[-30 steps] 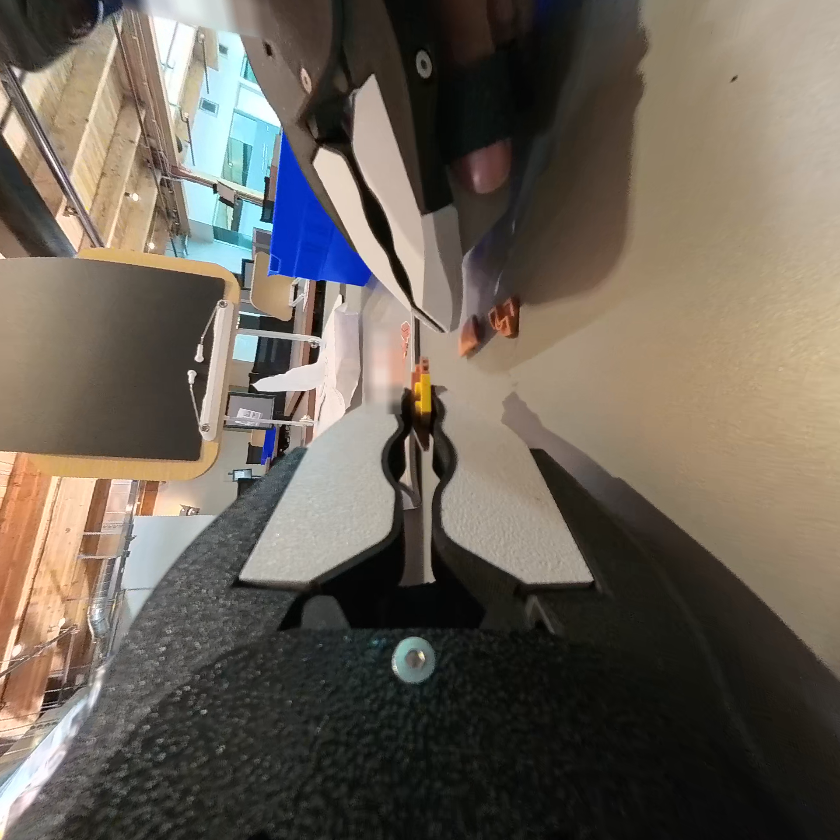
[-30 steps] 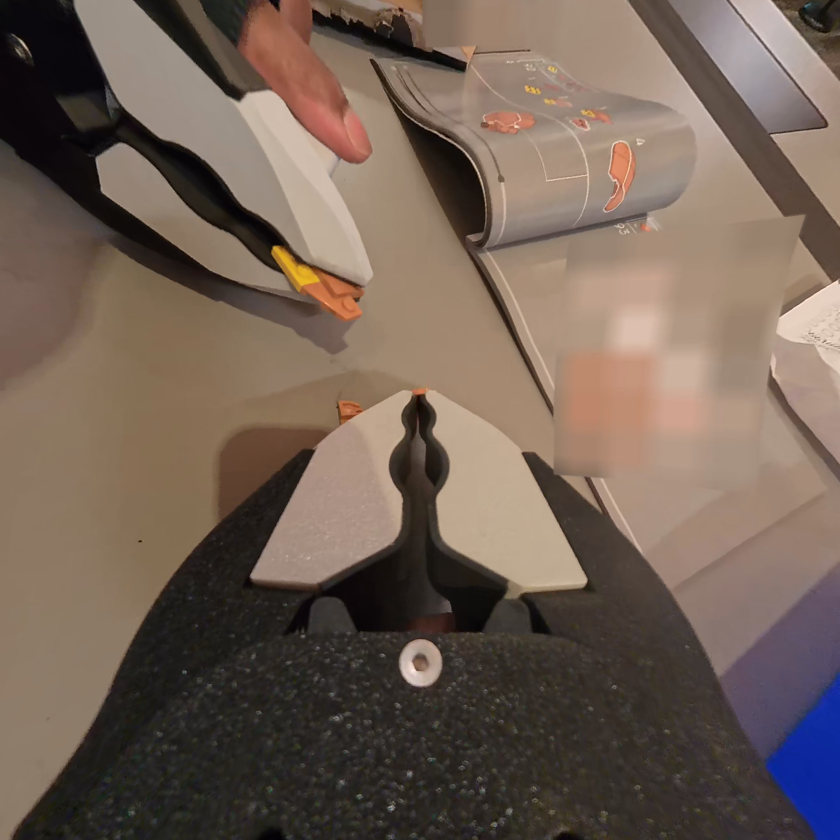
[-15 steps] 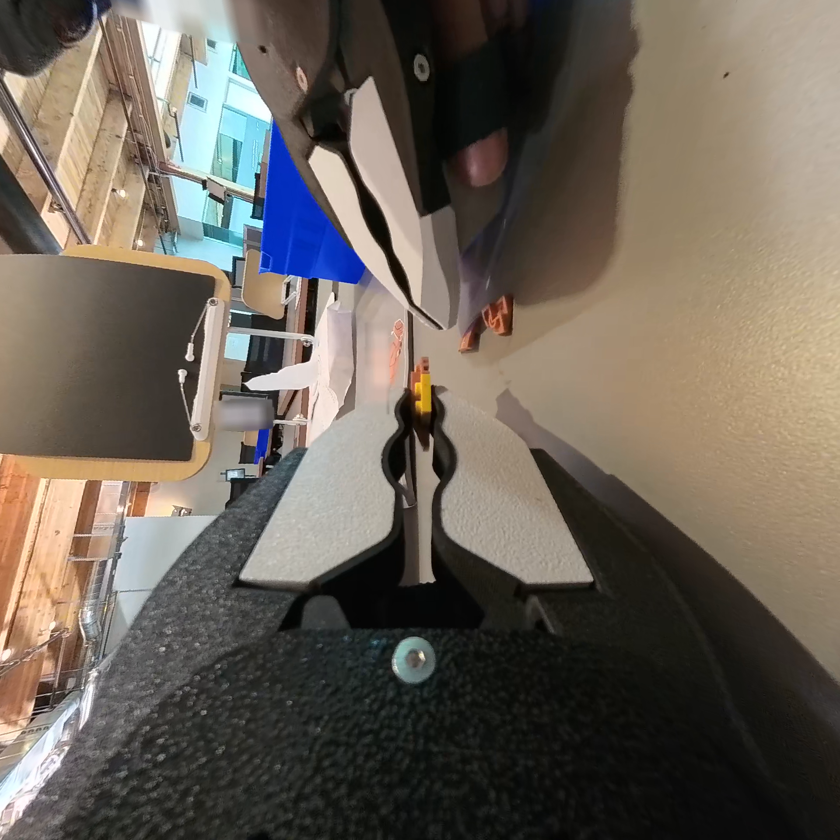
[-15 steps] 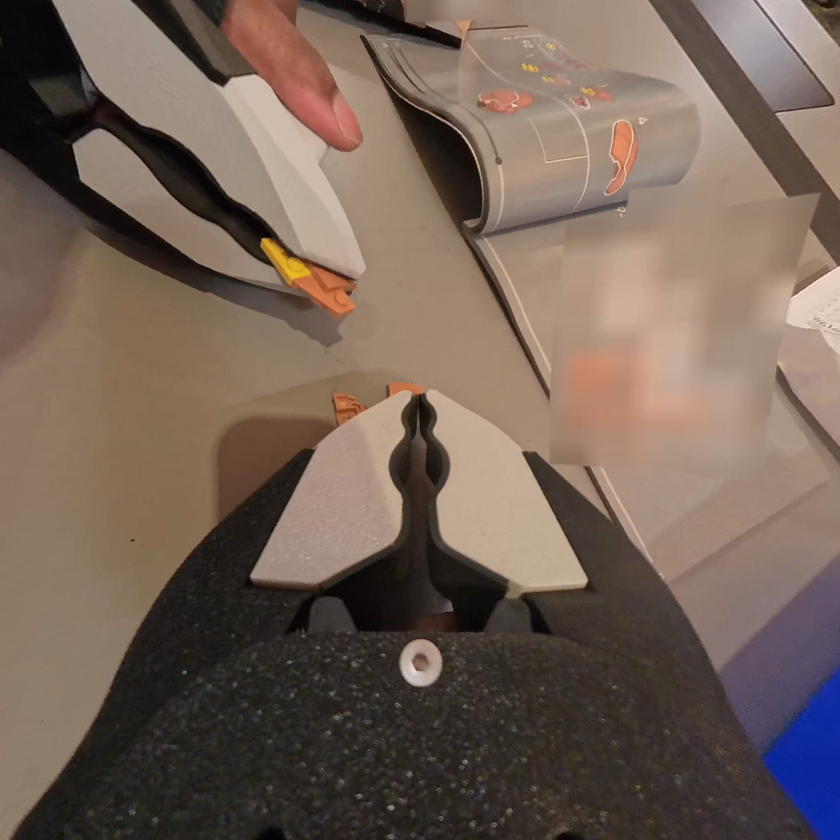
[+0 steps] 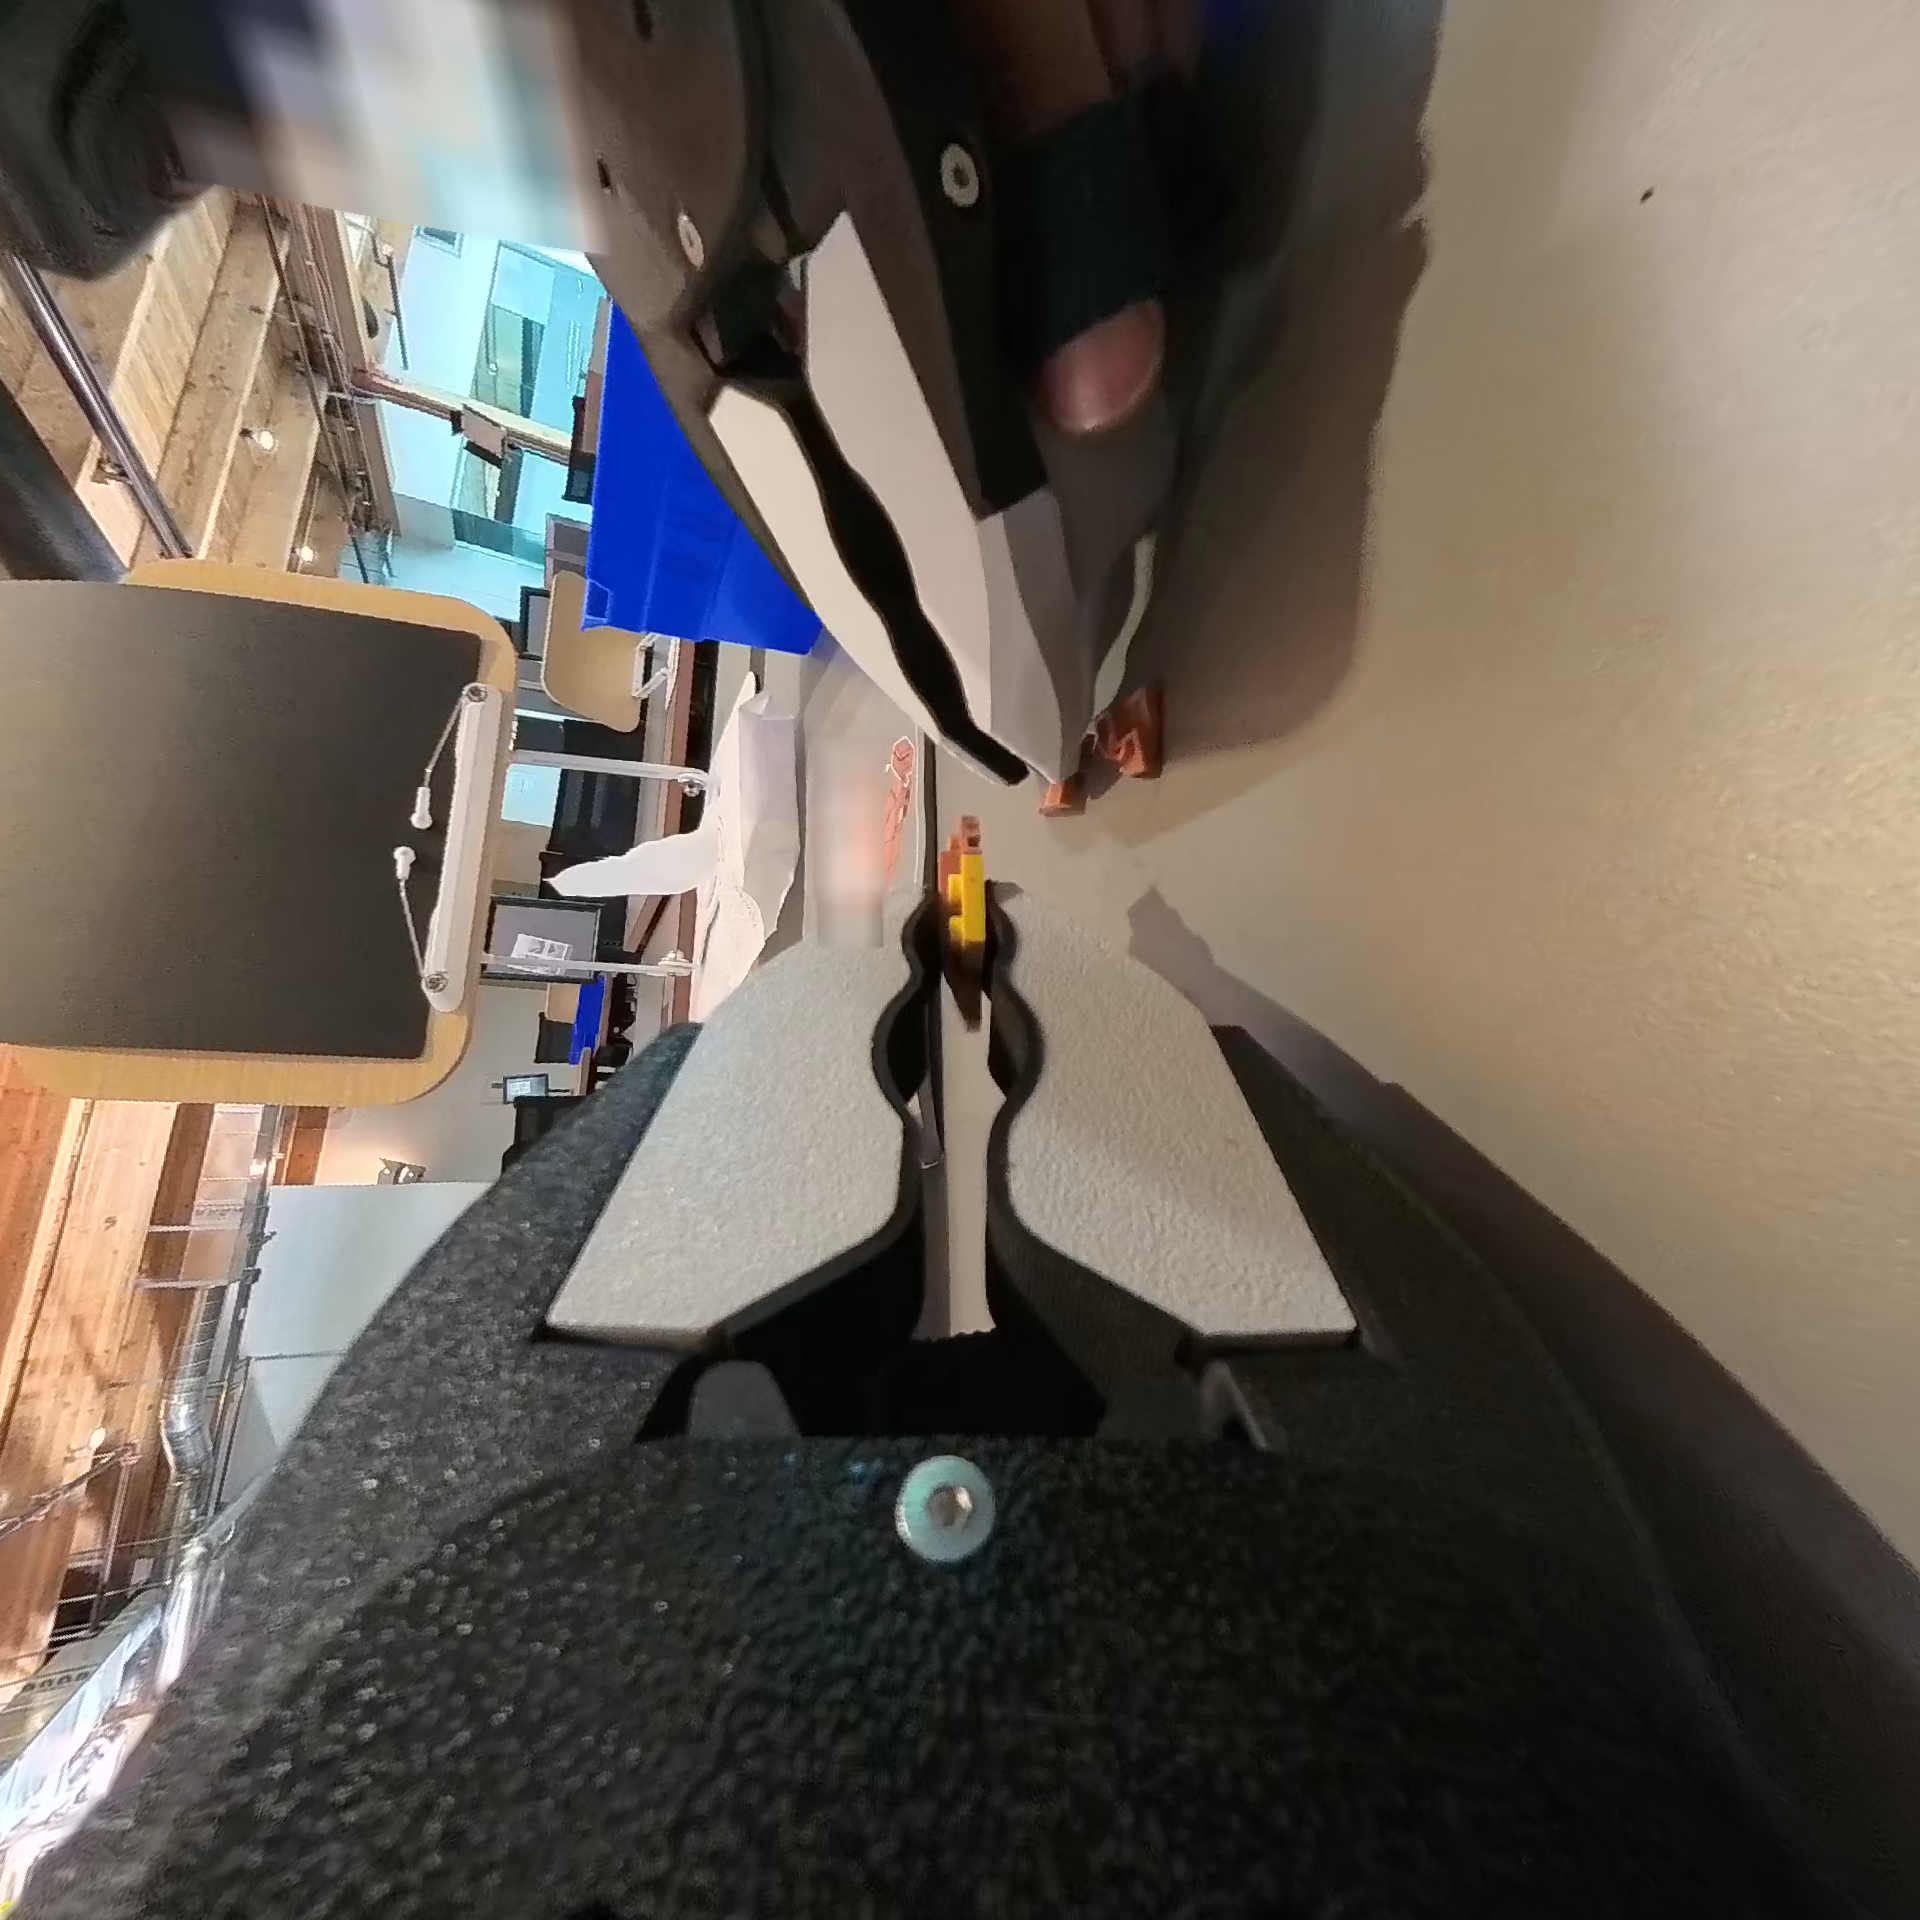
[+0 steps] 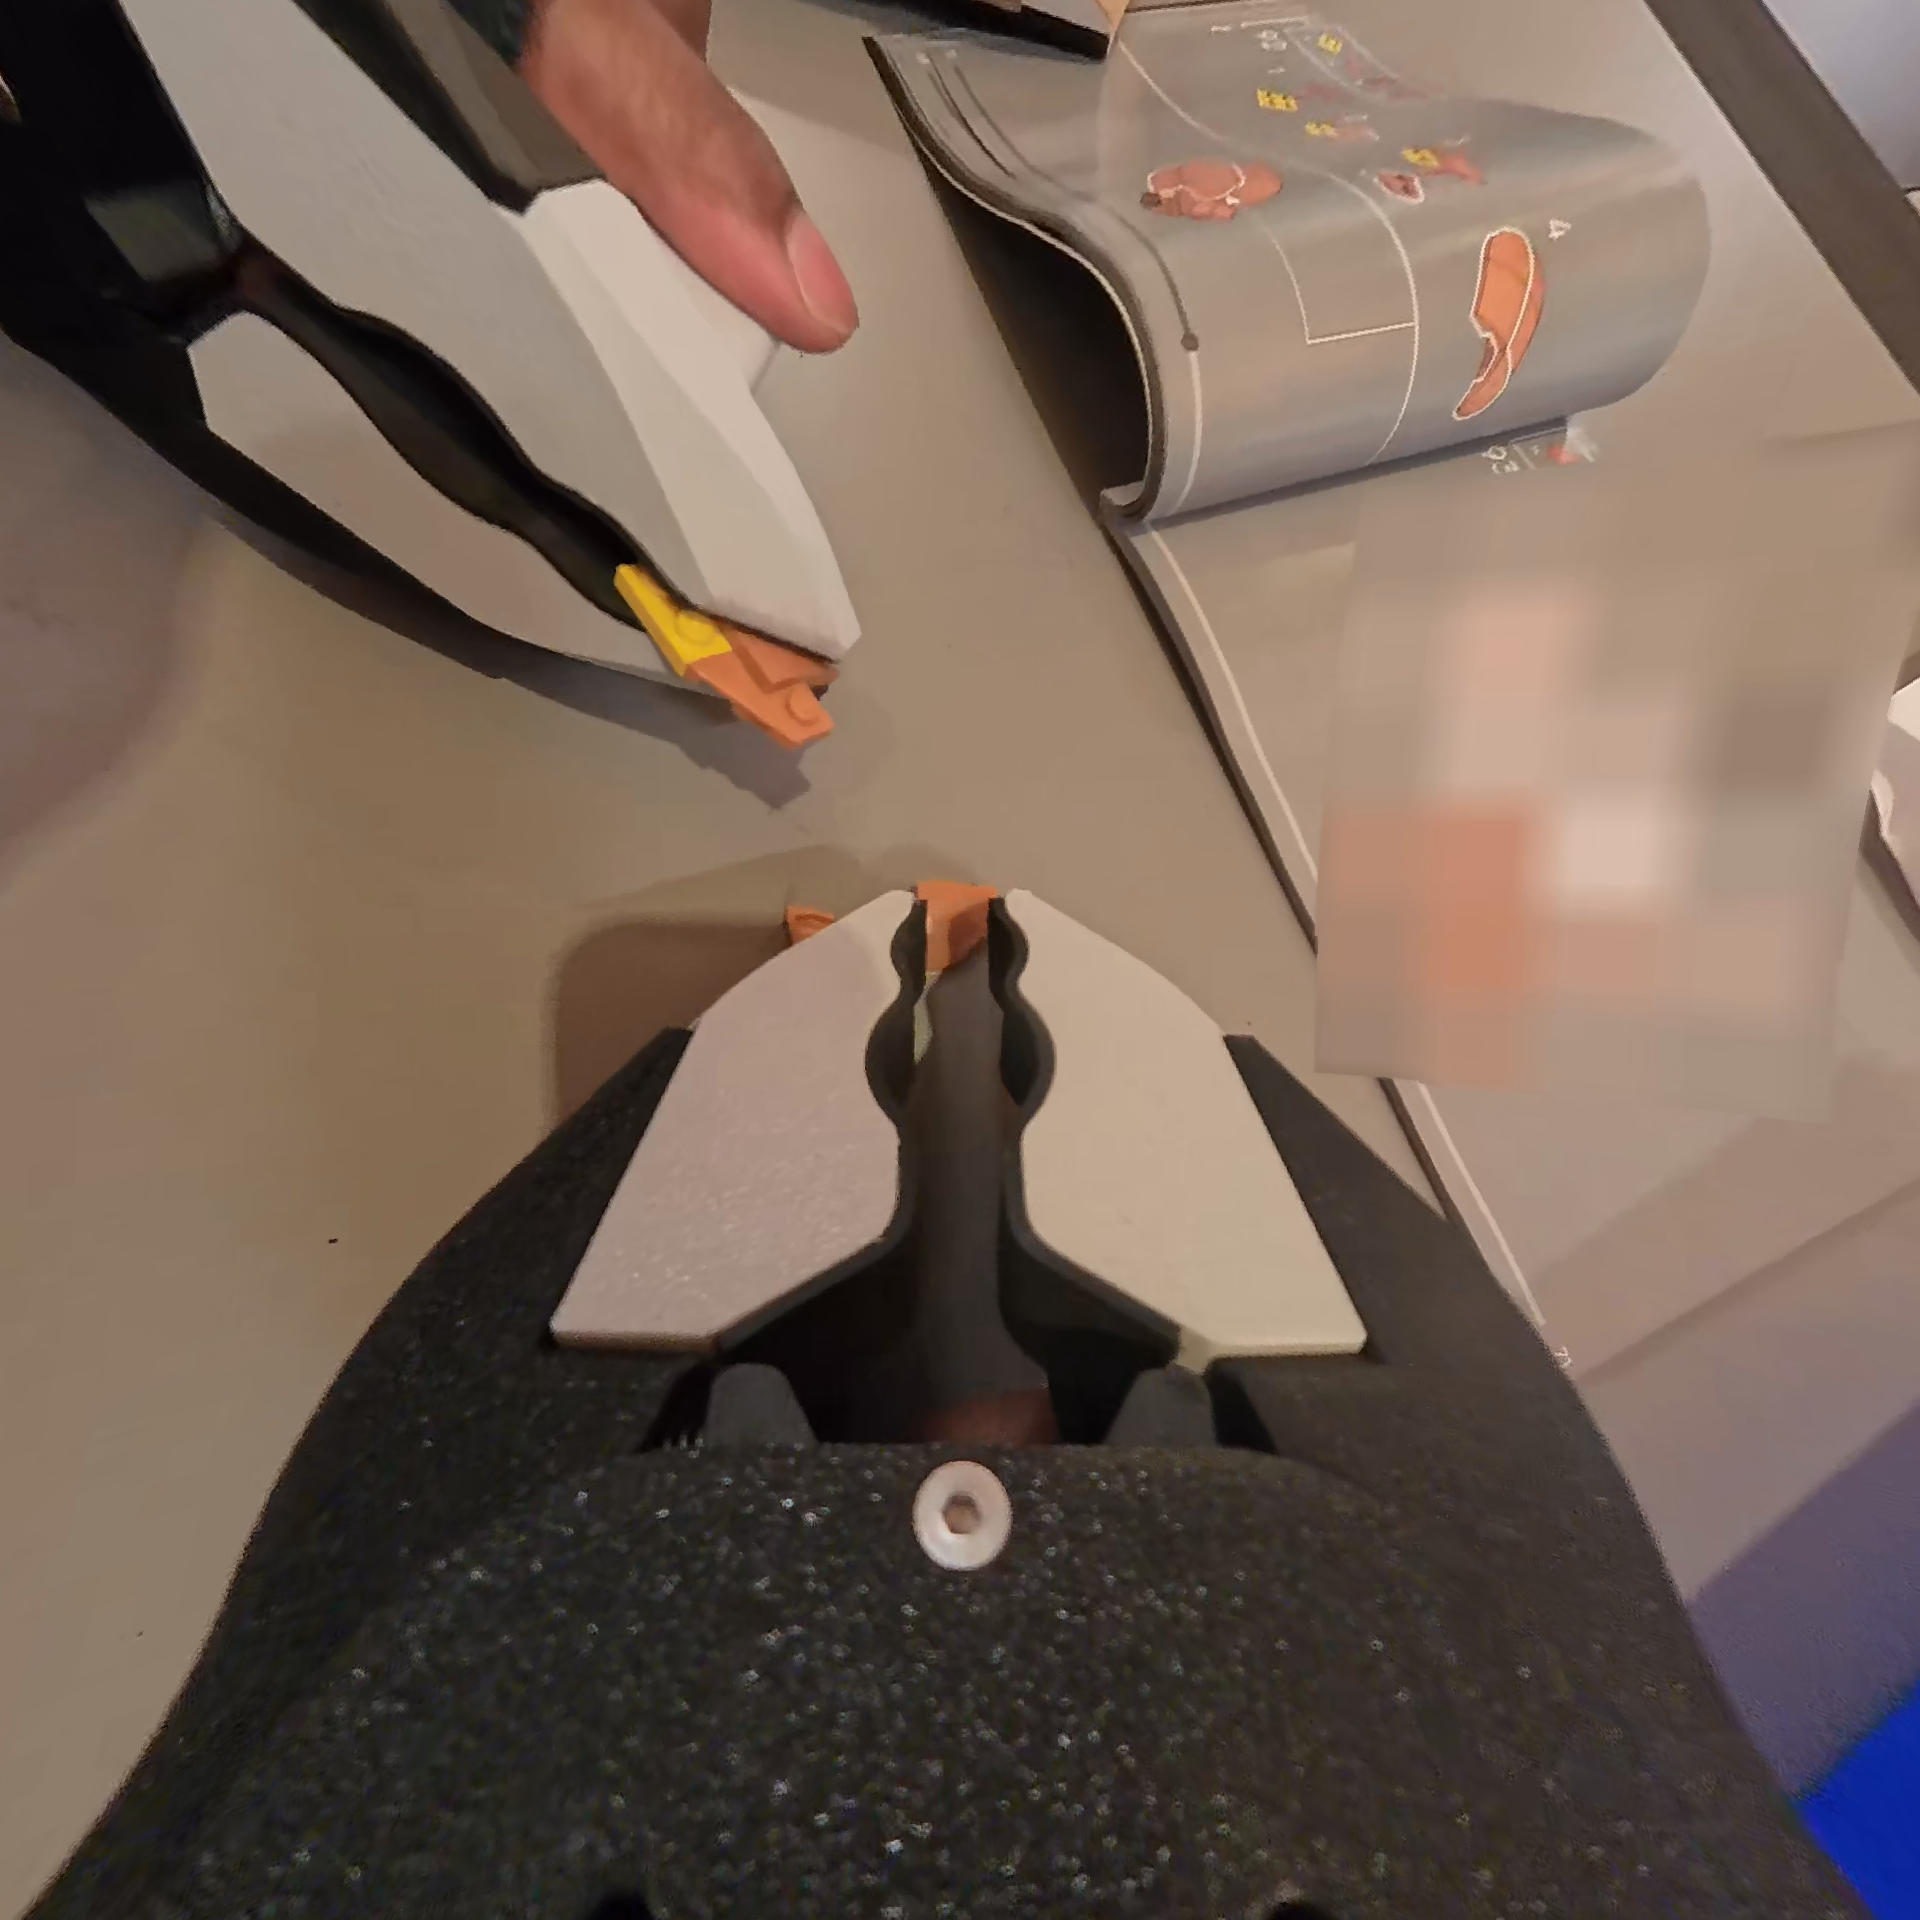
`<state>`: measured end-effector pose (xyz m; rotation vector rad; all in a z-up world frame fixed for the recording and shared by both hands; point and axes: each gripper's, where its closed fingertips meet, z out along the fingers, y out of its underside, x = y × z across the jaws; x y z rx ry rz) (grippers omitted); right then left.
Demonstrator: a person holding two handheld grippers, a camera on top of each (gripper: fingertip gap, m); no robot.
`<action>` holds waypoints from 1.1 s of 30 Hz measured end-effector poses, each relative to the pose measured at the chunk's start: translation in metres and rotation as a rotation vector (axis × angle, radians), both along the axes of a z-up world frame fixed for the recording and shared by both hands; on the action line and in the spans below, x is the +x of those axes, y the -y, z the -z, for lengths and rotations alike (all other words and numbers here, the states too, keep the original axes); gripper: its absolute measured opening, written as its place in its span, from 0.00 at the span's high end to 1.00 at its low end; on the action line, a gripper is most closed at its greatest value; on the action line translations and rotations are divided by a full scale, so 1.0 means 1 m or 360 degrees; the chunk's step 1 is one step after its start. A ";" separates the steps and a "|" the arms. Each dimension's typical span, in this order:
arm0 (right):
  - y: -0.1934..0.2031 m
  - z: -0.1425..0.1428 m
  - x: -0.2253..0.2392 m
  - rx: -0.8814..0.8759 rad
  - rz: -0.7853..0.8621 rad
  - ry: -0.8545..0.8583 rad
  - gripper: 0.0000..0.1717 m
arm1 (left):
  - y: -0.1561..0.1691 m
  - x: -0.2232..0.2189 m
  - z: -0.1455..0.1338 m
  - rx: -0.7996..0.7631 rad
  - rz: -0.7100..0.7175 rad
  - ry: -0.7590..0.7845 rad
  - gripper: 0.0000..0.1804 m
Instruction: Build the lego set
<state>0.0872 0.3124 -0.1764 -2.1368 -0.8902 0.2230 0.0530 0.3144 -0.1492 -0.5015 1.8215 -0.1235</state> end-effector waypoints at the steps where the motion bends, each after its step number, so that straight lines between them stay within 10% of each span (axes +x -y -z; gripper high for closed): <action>1: 0.000 0.000 0.000 -0.0003 -0.0001 0.0000 0.94 | 0.000 0.000 0.000 -0.0004 0.0000 0.0001 0.97; 33: -0.002 -0.004 0.005 -0.0001 0.0059 -0.0092 0.95 | -0.009 0.003 -0.001 -0.0063 -0.0039 0.0012 0.97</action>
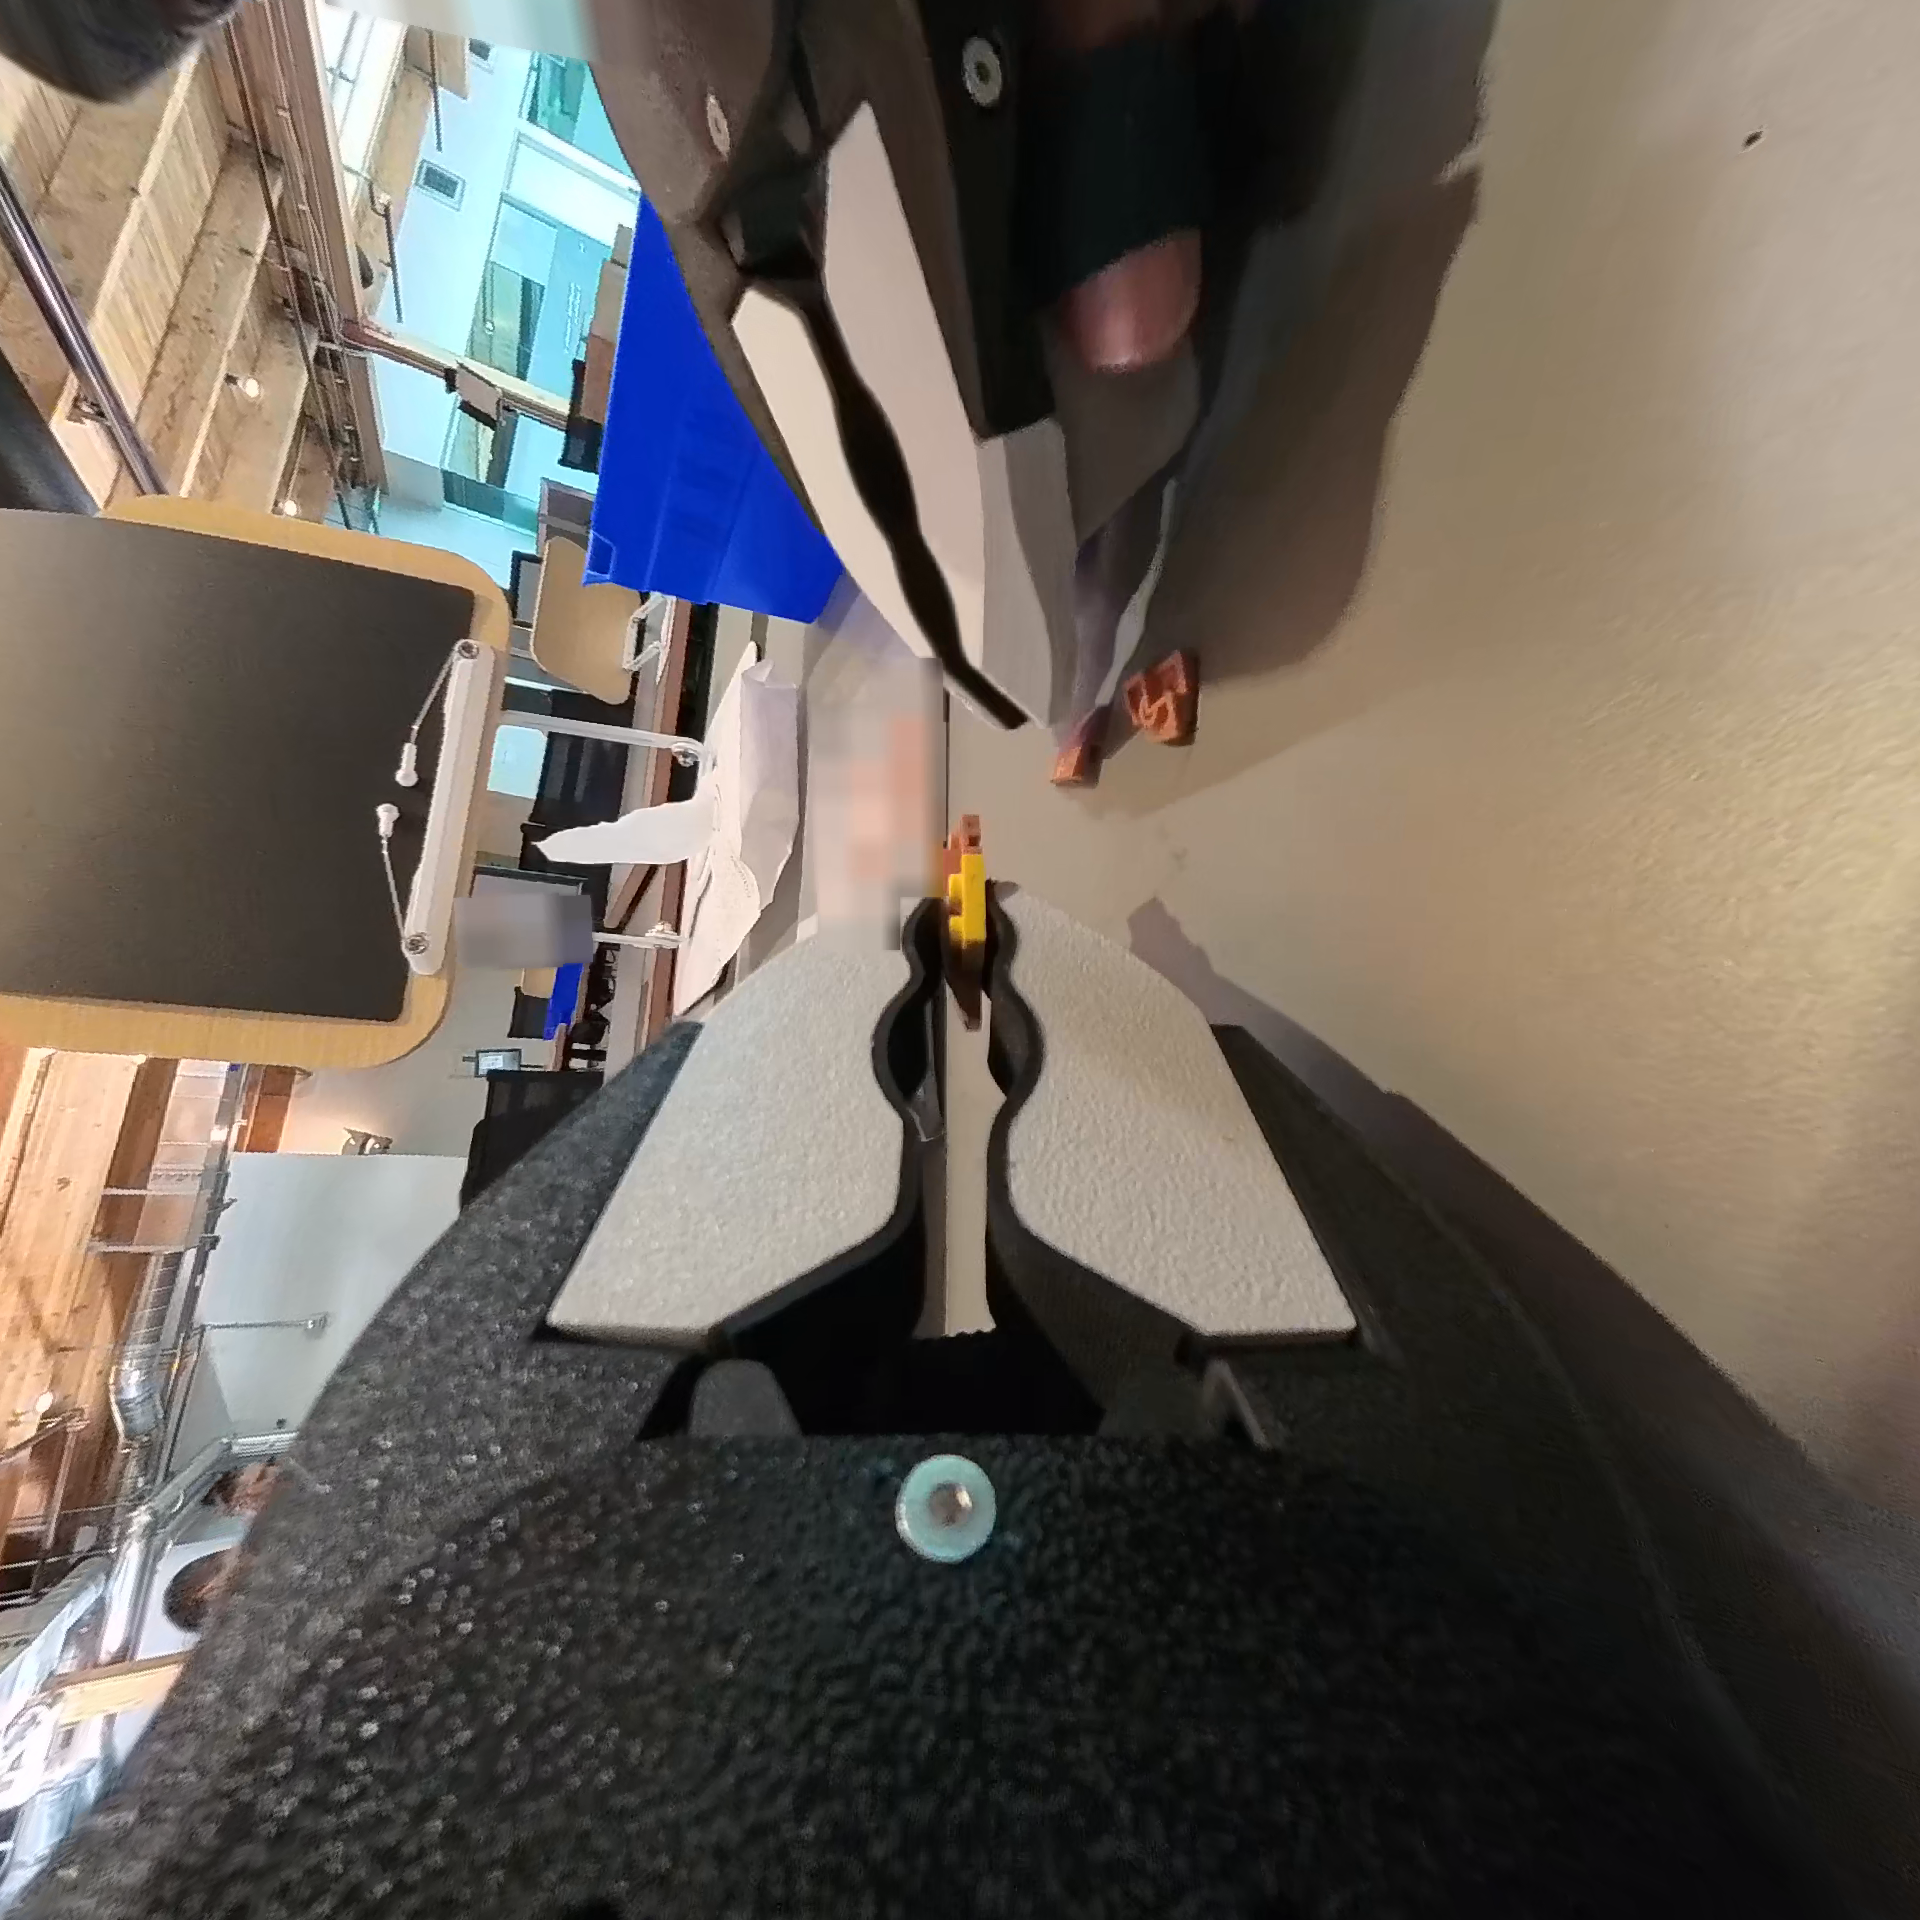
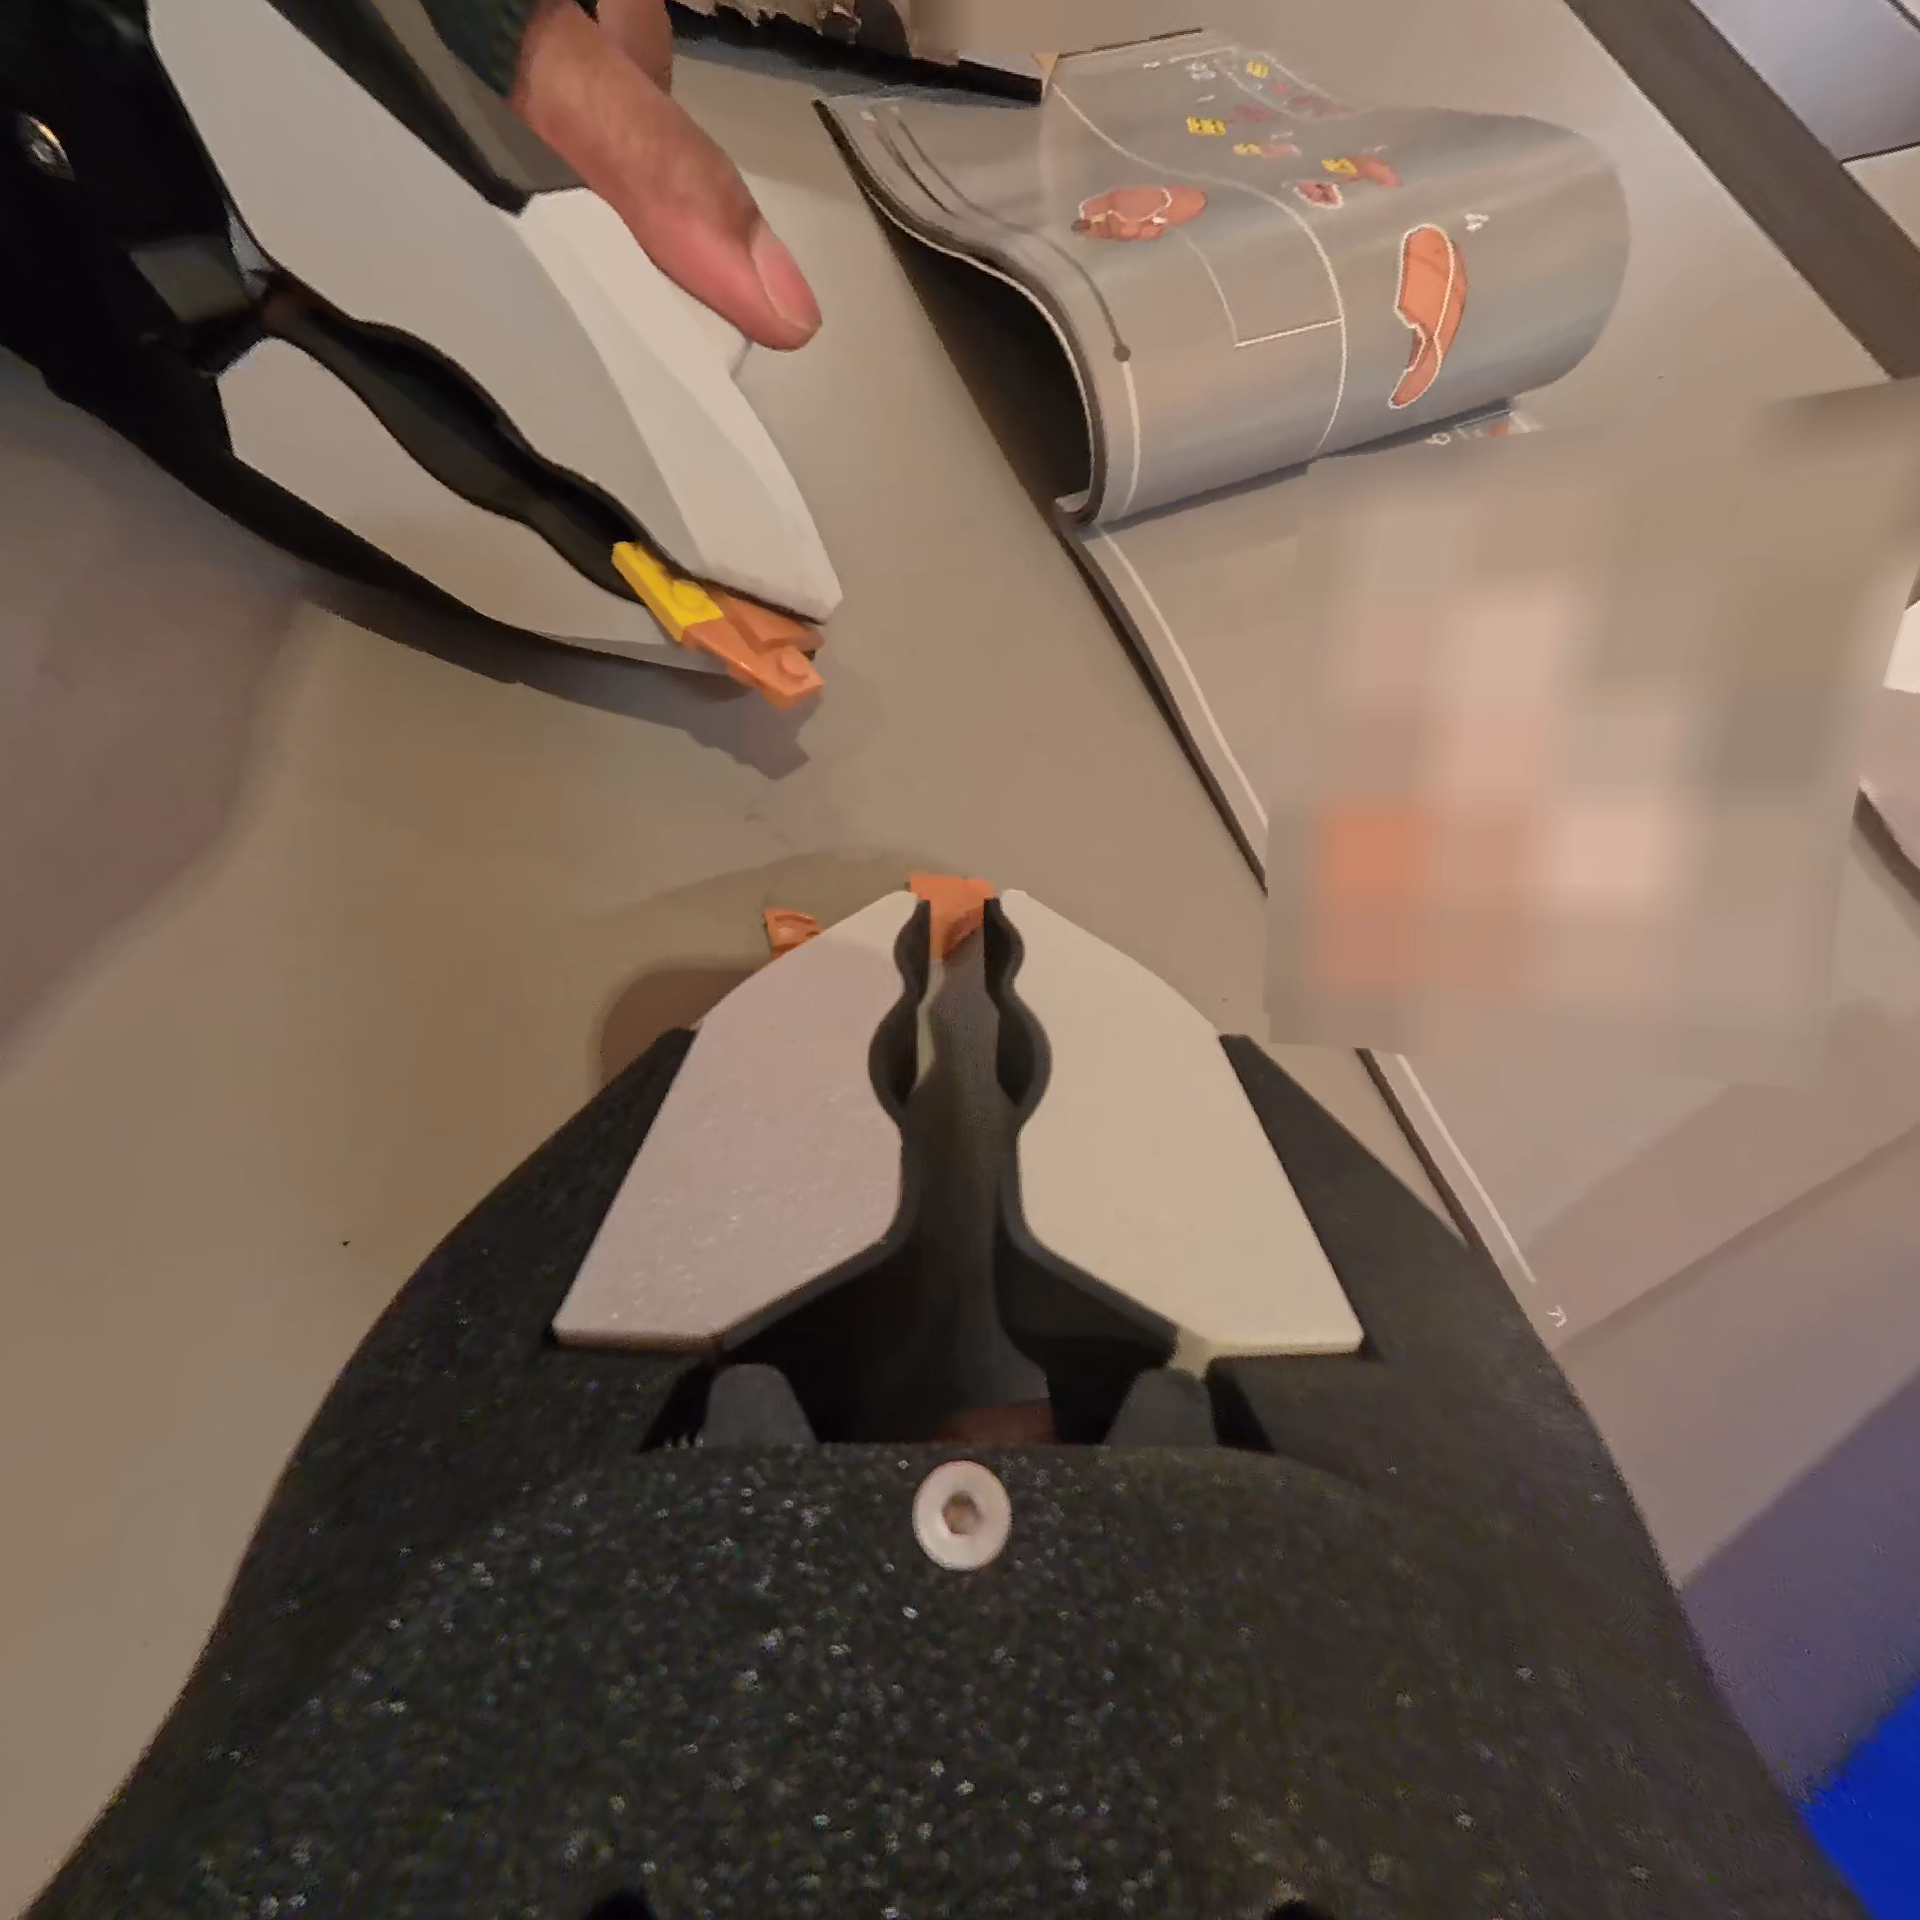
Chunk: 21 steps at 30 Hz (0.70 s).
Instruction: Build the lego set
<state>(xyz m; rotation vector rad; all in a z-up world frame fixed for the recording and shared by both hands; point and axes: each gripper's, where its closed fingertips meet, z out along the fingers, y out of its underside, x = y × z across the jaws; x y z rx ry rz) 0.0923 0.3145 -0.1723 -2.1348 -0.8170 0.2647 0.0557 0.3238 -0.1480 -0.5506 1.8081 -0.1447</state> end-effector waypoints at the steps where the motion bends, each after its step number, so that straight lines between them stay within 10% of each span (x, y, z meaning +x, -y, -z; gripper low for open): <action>1: 0.001 0.001 -0.001 -0.0009 -0.0010 -0.0002 0.94 | 0.000 0.000 0.000 0.0005 -0.0001 -0.0001 0.97; 12: -0.004 -0.009 -0.001 0.0000 0.0031 -0.0019 0.92 | 0.002 0.002 -0.003 0.0025 0.0009 0.0008 0.97; 21: 0.013 -0.176 0.044 0.0435 0.0271 -0.0510 0.94 | 0.005 0.003 -0.008 0.0037 0.0022 0.0032 0.97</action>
